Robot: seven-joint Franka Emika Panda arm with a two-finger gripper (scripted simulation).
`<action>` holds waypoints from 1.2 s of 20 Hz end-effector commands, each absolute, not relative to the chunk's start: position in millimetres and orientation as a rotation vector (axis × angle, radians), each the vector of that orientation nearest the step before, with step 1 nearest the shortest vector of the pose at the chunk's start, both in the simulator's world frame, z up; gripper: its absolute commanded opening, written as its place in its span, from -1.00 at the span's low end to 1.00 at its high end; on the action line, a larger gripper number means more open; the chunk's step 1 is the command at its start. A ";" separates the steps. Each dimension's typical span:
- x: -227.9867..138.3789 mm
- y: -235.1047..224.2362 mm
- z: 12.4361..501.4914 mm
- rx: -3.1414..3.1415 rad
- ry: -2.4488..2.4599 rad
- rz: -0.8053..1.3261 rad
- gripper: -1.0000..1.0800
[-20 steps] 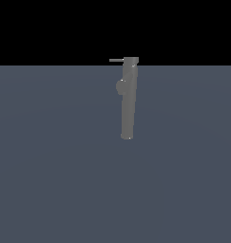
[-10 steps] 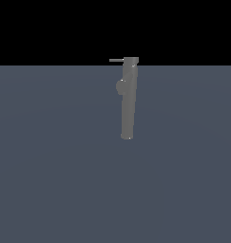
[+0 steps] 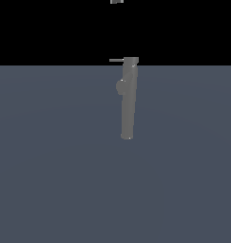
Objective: Turn on the faucet by rotating a designated handle.
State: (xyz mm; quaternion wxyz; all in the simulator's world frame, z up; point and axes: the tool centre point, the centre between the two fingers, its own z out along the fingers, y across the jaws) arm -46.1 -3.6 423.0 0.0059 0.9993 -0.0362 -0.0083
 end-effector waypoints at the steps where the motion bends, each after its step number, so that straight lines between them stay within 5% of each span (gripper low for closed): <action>1: -25.2 -4.2 409.5 3.128 -0.139 -0.021 -1.00; 13: 56.8 -7.6 336.1 3.128 -0.250 -0.006 -1.00; 24: 84.4 -9.4 301.6 3.128 -0.295 0.000 -1.00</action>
